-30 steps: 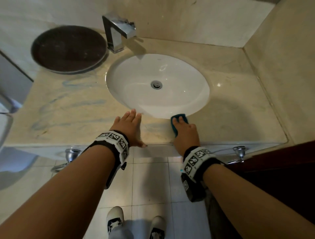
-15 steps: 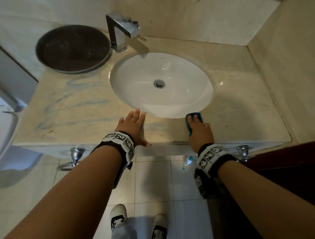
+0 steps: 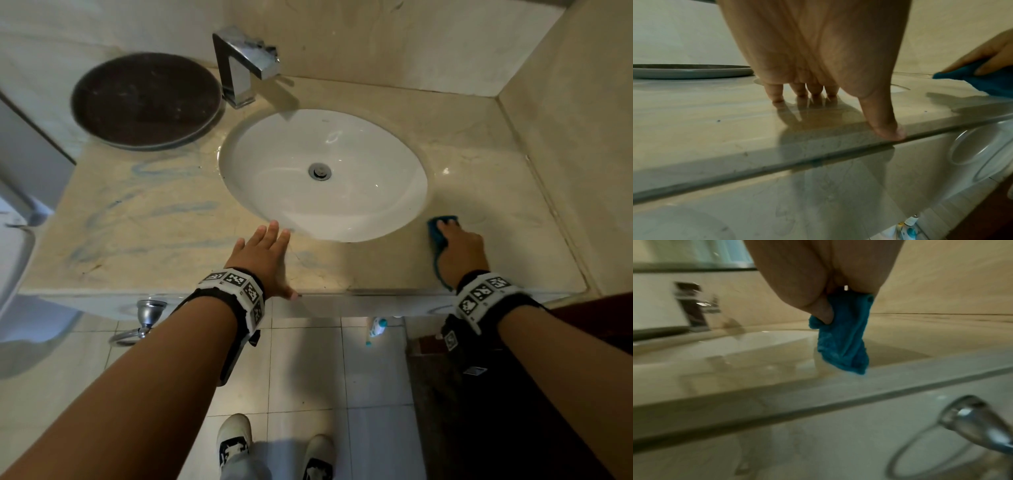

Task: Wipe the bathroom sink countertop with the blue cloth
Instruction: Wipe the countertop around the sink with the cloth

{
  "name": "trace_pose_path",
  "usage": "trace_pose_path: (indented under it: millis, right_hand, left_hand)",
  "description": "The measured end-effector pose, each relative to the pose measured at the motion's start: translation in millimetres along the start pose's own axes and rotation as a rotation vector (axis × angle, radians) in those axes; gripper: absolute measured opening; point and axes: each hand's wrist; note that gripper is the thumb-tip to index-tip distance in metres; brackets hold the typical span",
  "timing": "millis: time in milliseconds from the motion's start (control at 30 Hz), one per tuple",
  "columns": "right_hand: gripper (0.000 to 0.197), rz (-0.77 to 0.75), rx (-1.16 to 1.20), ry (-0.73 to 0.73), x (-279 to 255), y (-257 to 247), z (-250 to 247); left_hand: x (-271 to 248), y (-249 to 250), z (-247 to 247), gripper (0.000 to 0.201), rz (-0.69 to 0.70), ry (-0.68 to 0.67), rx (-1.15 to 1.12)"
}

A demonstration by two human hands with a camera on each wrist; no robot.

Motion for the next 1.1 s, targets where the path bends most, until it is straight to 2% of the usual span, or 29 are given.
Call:
trace_pose_path:
  millis: [67,167,333,433,533,633,700,767,867,967,1033,1100]
  right_hand:
    - [0.060,0.094,-0.070,-0.121,-1,13,6]
    - [0.064,0.065,-0.041,-0.088,-17,-6,27]
    - [0.065,-0.195,-0.060,-0.045,-46,-83,52]
    - [0.069,-0.371,-0.033,-0.096,-71,-140,66]
    - [0.062,-0.452,0.051,-0.164,-68,-148,62]
    - [0.051,-0.342,0.338,-0.058,-55,-109,38]
    - [0.052,-0.204,0.308,0.025,-46,-73,26]
    - [0.052,-0.095,0.236,0.010,-42,-44,22]
    - [0.047,-0.049,0.234,0.057,-46,-42,29]
    - [0.043,-0.203,0.301,0.135,-57,-86,47]
    - [0.041,-0.334,0.296,0.125,-68,-122,60]
    - [0.040,-0.402,0.264,0.110,-74,-145,68]
  left_hand:
    - [-1,0,-1,0.124,0.003,-0.001,-0.004]
    - [-1,0,-2,0.124,0.006,0.005,-0.006]
    - [0,0,0,0.125,0.005,0.016,-0.005]
    - [0,2,1,0.123,-0.007,0.033,0.002]
    - [1,1,1,0.124,-0.012,0.037,0.004]
    - [1,-1,1,0.125,0.000,0.029,0.006]
    - [1,-1,1,0.125,0.001,0.021,0.002]
    - [1,-1,1,0.125,0.003,0.017,0.001]
    - [3,-2,2,0.125,0.002,0.016,-0.001]
    - [3,-4,3,0.125,0.006,0.014,-0.003]
    - [3,-5,4,0.124,0.013,0.017,-0.001]
    - [1,-6,4,0.122,0.030,0.015,0.001]
Point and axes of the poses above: each hand's wrist, its own x-axis towards the middle knuckle, its own z-axis out of the palm, y = z × x, and after that the axes turned 5 degrees about -x, right-handed
